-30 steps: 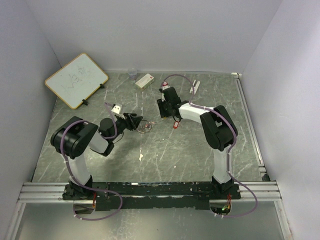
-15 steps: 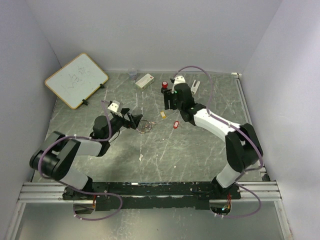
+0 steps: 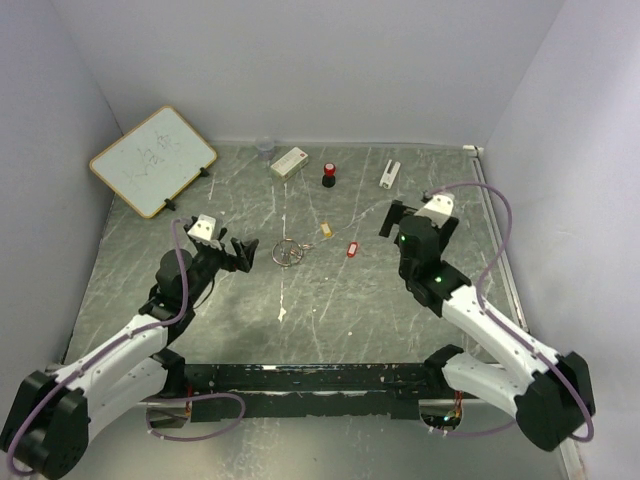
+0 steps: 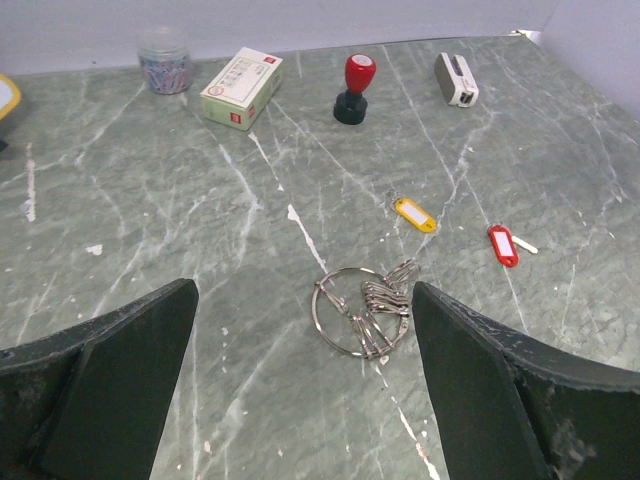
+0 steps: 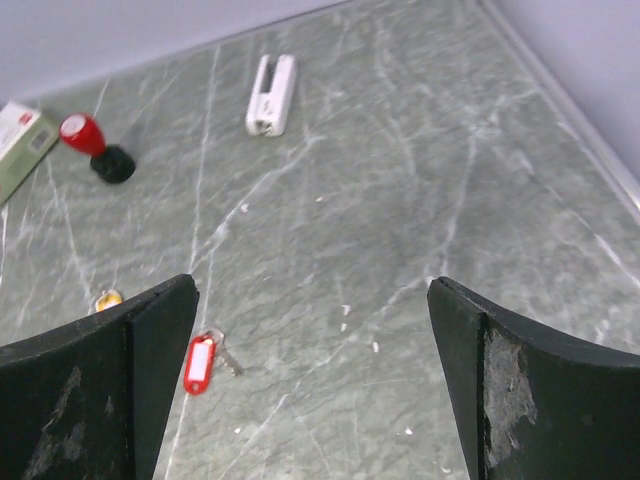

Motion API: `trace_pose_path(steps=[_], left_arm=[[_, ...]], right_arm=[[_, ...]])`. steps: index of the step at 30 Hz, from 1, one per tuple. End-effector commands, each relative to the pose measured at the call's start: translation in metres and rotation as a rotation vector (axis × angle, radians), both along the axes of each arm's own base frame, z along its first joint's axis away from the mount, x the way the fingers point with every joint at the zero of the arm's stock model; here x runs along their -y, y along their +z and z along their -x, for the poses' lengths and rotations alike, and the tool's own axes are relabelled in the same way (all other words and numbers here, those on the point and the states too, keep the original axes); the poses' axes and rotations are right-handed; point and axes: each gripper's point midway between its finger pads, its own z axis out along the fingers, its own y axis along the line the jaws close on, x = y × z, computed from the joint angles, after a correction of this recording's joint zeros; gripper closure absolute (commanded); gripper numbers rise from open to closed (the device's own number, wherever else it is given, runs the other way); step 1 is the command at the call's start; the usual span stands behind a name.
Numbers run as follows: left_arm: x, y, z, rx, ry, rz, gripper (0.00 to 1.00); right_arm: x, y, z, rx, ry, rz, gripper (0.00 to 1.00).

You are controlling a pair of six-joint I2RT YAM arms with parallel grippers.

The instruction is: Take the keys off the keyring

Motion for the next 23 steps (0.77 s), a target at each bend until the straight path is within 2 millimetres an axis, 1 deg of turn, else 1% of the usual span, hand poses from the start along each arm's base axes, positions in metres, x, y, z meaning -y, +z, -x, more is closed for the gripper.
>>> trace_pose_path(steps=[1, 5, 8, 10, 13, 23], left_arm=[[-0.012, -0.009, 0.01, -0.054, 0.037, -0.045, 0.0], [-0.016, -0.007, 0.014, -0.058, 0.046, -0.05, 0.0], [-0.017, -0.01, 0.014, -0.075, 0.052, -0.063, 0.0], [-0.017, -0.011, 0.014, -0.086, 0.05, -0.069, 0.0], [-0.017, -0.013, 0.015, -0.096, 0.047, -0.07, 0.0], [-0.018, -0.012, 0.02, -0.09, 0.043, -0.06, 0.0]], right_arm=[[0.04, 0.006, 0.027, 0.054, -0.182, -0.016, 0.0], [0.059, 0.017, 0.044, 0.092, -0.25, -0.021, 0.0], [0.066, 0.021, 0.052, 0.104, -0.274, -0.032, 0.0], [0.075, 0.023, 0.058, 0.116, -0.32, -0.036, 0.0], [0.081, 0.024, 0.063, 0.135, -0.353, -0.047, 0.0], [0.057, 0.022, 0.052, 0.142, -0.172, -0.036, 0.0]])
